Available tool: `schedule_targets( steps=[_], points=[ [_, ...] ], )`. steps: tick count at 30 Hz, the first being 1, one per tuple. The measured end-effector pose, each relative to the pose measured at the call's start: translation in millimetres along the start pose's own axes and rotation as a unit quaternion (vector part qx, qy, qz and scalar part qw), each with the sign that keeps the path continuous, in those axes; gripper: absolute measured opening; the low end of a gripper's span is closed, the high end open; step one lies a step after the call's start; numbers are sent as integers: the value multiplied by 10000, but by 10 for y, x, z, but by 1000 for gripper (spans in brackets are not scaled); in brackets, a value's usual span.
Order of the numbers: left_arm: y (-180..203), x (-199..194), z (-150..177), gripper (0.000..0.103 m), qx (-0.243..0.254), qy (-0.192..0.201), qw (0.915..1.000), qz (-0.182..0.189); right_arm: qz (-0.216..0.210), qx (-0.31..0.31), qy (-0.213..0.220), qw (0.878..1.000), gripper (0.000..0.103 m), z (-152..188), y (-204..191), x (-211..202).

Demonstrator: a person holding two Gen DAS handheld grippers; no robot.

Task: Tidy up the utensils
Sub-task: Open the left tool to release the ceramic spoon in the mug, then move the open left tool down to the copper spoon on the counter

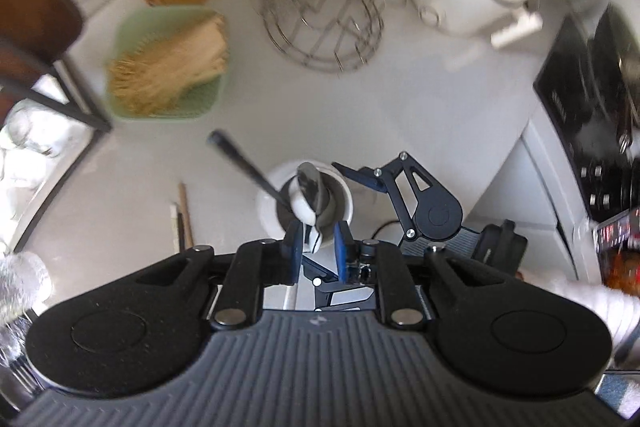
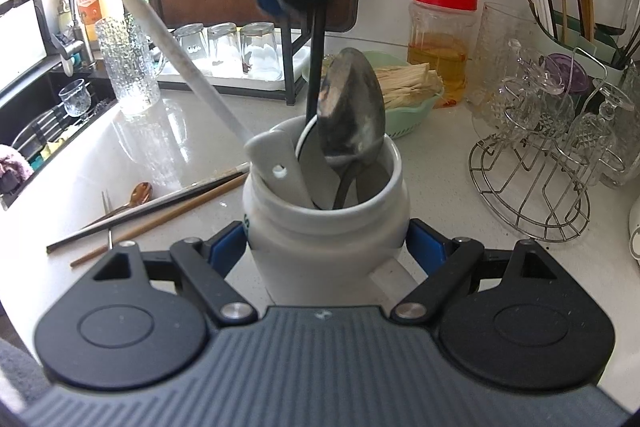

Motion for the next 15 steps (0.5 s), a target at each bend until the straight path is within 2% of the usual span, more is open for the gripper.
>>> schedule_targets(
  steps=[3, 8, 15],
  points=[
    [-104, -222, 154, 19, -181, 498, 9985, -158, -23, -26, 0, 10000, 89, -4, 3, 7],
    [-323, -491, 501, 19, -709, 1178, 9902, -262, -42, -47, -12, 10000, 89, -8, 2, 12],
    [-609, -606, 954, 19, -1307, 1676, 9766, -334, -36, -24, -41, 10000, 89, -17, 2, 19]
  ],
)
Point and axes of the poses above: each gripper's, at about its wrist camera, not at the fingertips, and x roughly the way its jaws point, y to its right, z to its underside, the point moved 8 cm from there along x, roughly the way its jaws point
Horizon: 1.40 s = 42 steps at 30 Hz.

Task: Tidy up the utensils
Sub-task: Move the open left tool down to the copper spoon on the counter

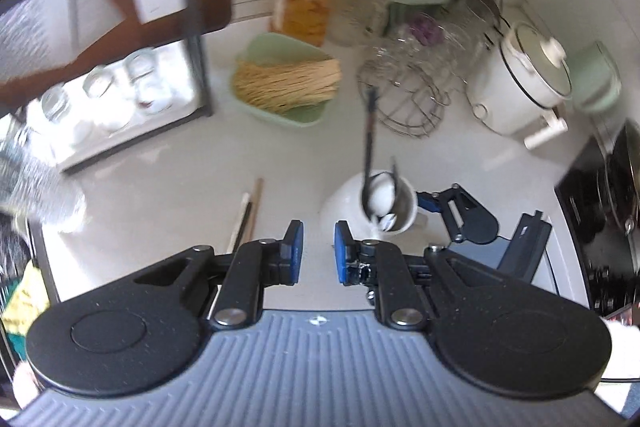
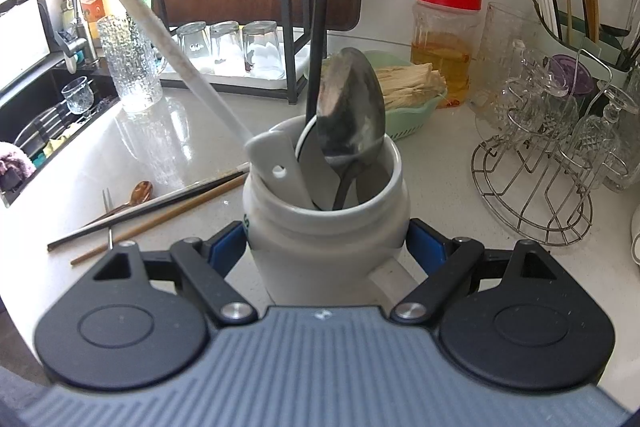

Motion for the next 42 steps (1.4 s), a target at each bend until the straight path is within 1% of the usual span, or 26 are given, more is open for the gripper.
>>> schedule_targets(
  steps=[7, 14, 17, 21, 23, 24, 29, 32, 35, 37, 38, 42],
  points=[
    [-369, 39, 307, 19, -462, 382, 9982, -31, 40, 37, -82, 10000, 89, -7, 2, 10],
    [-801, 357, 675, 19, -690, 576, 9957, -216, 126, 76, -187, 9997, 89, -15, -13, 12],
    [-944, 536, 801, 19, -652, 613, 9956, -280, 170, 101, -237, 9995, 89, -18, -15, 14],
    [-1088, 801, 967, 19, -456, 627, 9963, -365, 241, 156, -287, 9992, 89, -21, -17, 17],
    [-1143, 920, 1028, 19, -398, 621, 9967, -342, 283, 189, -318, 9989, 89, -23, -17, 17],
    [-1171, 985, 1052, 19, -348, 612, 9967, -401, 305, 209, -332, 9988, 89, -23, -18, 17],
    [-1281, 1228, 1097, 19, -97, 638, 9967, -494, 416, 285, -388, 9980, 89, -26, -21, 25],
    [-1319, 1332, 1080, 19, -55, 644, 9969, -439, 485, 334, -412, 9974, 89, -27, -30, 29],
    [-1365, 1404, 1071, 25, -60, 646, 9970, -432, 551, 383, -421, 9969, 89, -26, -36, 31],
    [-1362, 1431, 1060, 29, -65, 671, 9971, -339, 589, 411, -430, 9965, 89, -24, -41, 29],
    [-1358, 1448, 1061, 29, -45, 674, 9973, -303, 604, 424, -435, 9963, 89, -25, -41, 30],
    [-1353, 1509, 1097, 31, 29, 594, 9976, -361, 656, 478, -428, 9958, 89, -17, -48, 22]
  ],
)
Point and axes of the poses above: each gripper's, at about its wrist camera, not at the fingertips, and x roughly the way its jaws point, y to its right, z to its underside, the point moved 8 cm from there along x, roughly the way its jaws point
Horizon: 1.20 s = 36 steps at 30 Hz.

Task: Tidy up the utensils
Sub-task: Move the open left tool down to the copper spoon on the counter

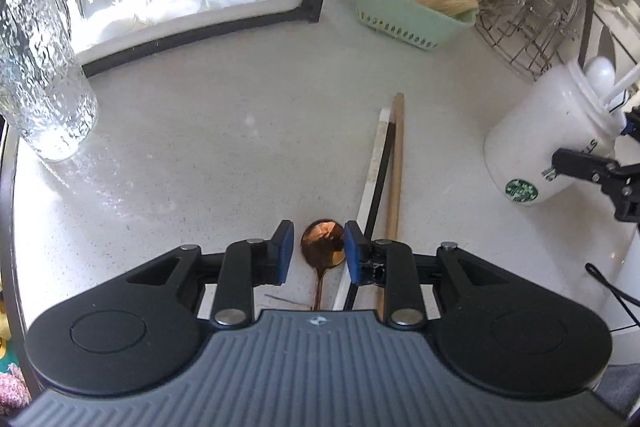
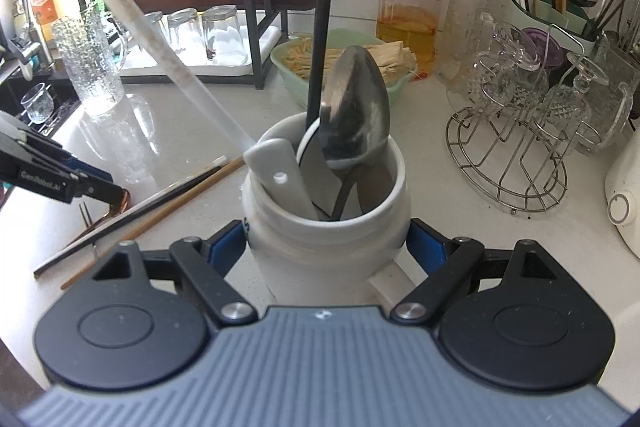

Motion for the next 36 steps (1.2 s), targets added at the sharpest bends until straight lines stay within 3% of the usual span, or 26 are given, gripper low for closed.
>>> schedule_targets(
  steps=[11, 29, 36],
  points=[
    [12, 56, -3, 33, 214, 33, 9997, -57, 54, 21, 11, 10000, 89, 12, -7, -14],
    [295, 16, 69, 44, 975, 187, 9950, -129, 97, 8, 16, 10000, 89, 14, 2, -10],
    [280, -17, 59, 44, 852, 340, 9957, -98, 127, 23, 11, 9999, 89, 22, -3, -19]
  ],
)
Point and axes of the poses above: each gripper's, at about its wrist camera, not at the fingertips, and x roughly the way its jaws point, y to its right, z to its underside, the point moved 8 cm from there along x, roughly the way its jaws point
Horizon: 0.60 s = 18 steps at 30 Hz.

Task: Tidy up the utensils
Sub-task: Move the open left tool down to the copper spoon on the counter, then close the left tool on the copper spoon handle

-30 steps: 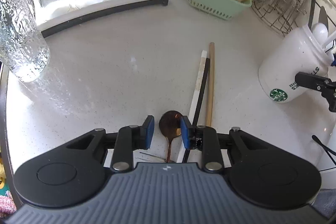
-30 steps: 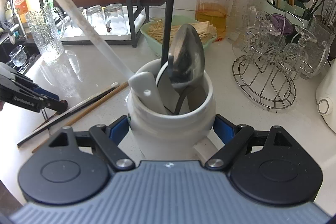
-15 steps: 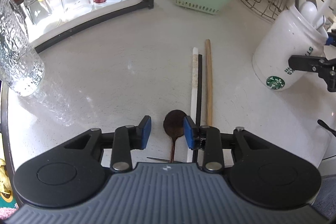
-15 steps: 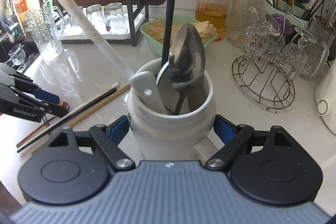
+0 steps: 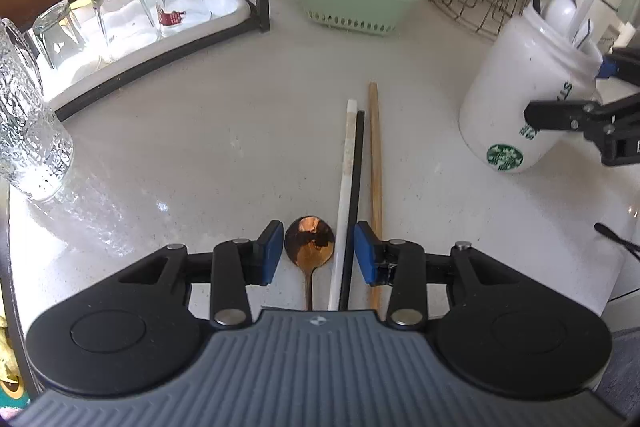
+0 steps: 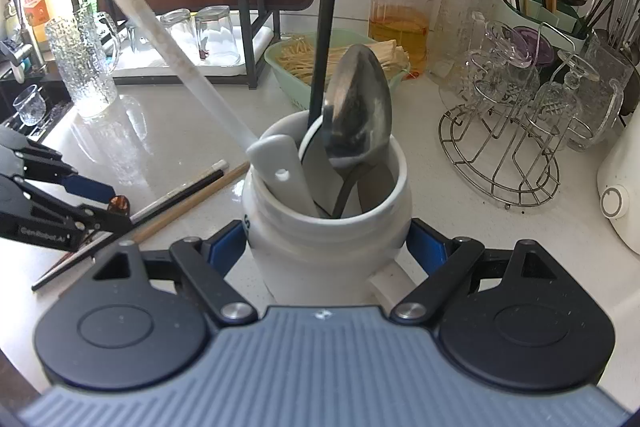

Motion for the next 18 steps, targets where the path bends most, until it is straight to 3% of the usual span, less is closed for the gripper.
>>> schedule_targets(
  steps=[11, 18],
  points=[
    [-195, 29, 37, 39, -707, 87, 9973, 184, 6, -23, 4, 10000, 89, 7, 2, -3],
    [-109, 57, 38, 37, -569, 31, 9981, 253, 12, -39, 6, 10000, 89, 14, -7, -6]
  ],
)
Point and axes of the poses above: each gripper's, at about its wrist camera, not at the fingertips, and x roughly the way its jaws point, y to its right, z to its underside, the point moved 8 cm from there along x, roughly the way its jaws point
